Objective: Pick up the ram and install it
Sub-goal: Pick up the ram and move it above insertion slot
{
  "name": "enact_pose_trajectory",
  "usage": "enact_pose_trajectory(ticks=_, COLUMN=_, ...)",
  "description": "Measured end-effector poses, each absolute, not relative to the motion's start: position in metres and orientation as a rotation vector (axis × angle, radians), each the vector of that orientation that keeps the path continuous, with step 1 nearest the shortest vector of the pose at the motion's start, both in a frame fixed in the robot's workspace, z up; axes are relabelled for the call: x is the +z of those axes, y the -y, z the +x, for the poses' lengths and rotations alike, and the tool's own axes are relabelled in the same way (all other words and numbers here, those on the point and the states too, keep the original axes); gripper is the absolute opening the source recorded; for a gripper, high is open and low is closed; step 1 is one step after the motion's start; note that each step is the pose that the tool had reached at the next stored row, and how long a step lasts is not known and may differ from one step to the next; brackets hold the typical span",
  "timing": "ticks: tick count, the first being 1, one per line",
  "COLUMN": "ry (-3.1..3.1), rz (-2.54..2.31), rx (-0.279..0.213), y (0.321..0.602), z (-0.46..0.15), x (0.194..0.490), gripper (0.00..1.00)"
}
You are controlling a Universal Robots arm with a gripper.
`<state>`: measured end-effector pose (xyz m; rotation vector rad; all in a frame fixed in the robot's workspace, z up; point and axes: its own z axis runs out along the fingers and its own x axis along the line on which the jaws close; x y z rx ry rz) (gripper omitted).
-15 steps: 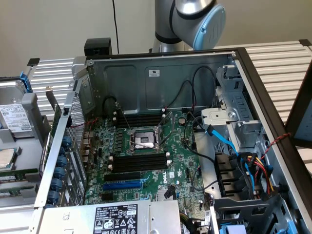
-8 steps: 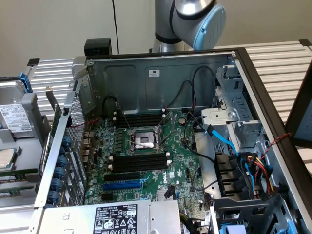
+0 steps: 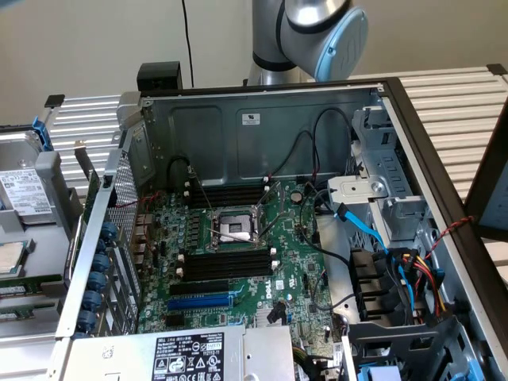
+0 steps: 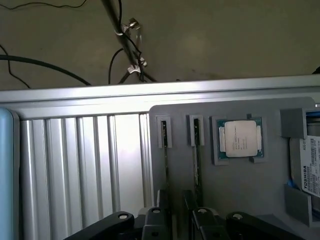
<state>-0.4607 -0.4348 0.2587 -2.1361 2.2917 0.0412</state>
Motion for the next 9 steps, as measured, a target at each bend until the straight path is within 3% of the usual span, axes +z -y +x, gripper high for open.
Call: enact_pose_trajectory(ticks=9, ry=-2.292, rz=-2.137, rx=0.043, y=0.436, z=-0.461, x=0.242, gripper=0.26)
